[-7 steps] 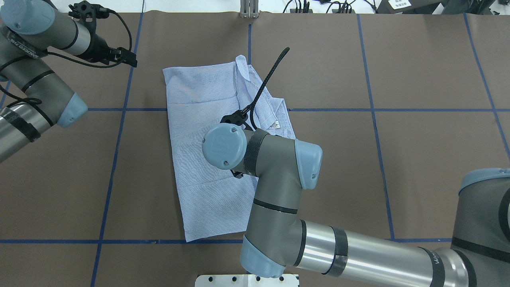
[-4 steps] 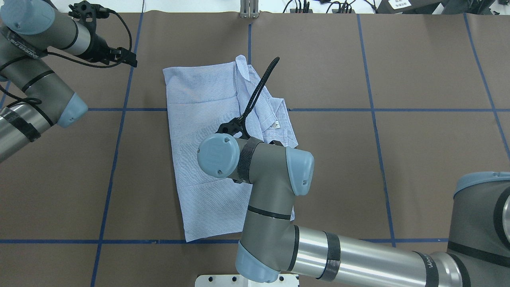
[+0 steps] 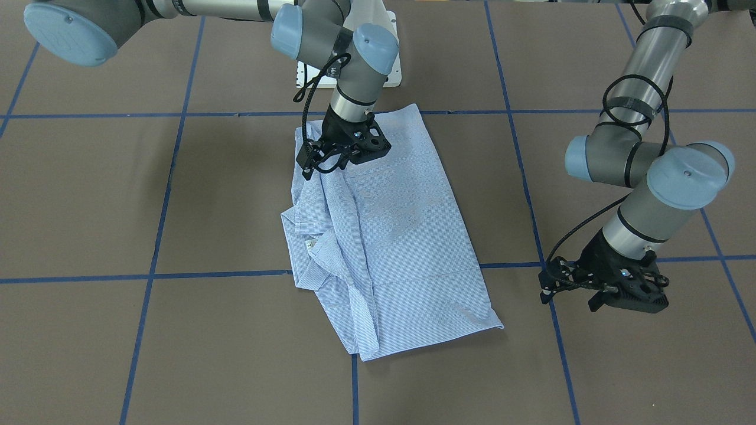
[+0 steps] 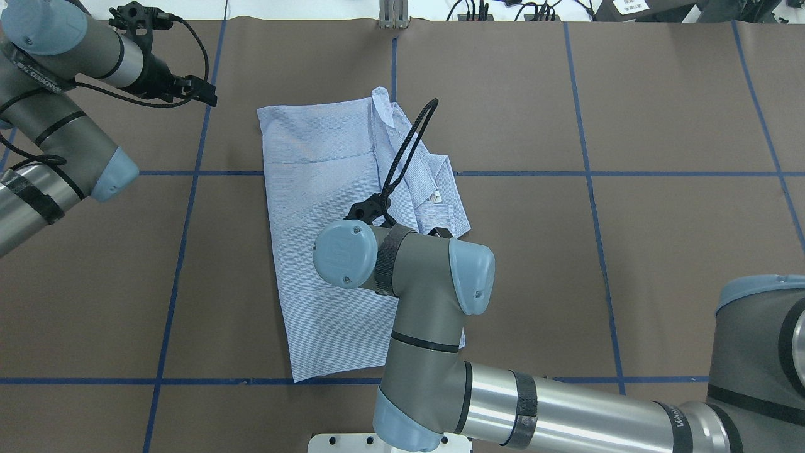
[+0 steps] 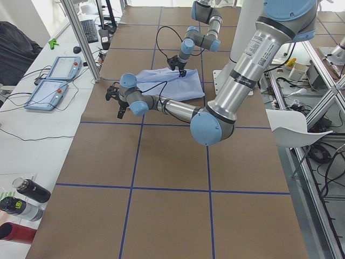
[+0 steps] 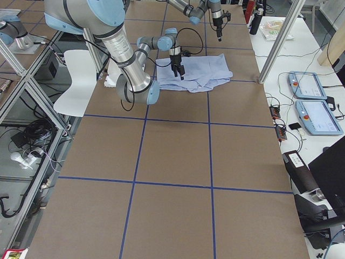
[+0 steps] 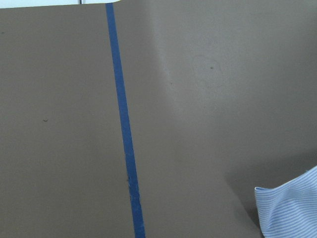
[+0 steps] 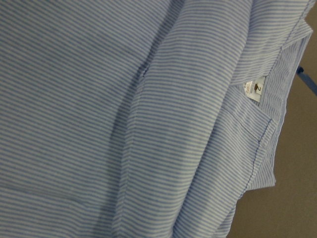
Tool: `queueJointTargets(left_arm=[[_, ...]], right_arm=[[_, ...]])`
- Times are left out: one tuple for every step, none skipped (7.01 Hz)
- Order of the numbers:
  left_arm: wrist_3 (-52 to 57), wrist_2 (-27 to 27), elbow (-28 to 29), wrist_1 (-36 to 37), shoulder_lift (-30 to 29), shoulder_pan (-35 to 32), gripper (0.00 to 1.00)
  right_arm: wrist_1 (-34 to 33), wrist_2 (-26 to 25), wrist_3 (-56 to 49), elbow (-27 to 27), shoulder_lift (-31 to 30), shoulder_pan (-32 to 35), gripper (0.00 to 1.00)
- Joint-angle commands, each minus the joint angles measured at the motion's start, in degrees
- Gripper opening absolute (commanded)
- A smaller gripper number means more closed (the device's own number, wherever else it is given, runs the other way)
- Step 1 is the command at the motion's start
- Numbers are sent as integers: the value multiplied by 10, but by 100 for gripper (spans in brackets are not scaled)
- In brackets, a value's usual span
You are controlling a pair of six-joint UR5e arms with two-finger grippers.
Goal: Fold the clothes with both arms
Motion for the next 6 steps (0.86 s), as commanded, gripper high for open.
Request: queueJointTargets(left_arm=[[-1,0,0,0,0,0,100],[-2,0,0,0,0,0,100],[-2,0,0,0,0,0,100],[-2,0,0,0,0,0,100],[-2,0,0,0,0,0,100],[-2,0,0,0,0,0,100]], right_arm=[[-7,-8,-15,0,-3,-1,100],[-6,-7,-15,0,5,-1,100],[-5,-6,-15,0,7,-3,100],[-5,-7,-13,0,7,-11,100],[-6,-7,-11,-2,4,-18,100],[-6,-7,-11,-2,0,-20,100]])
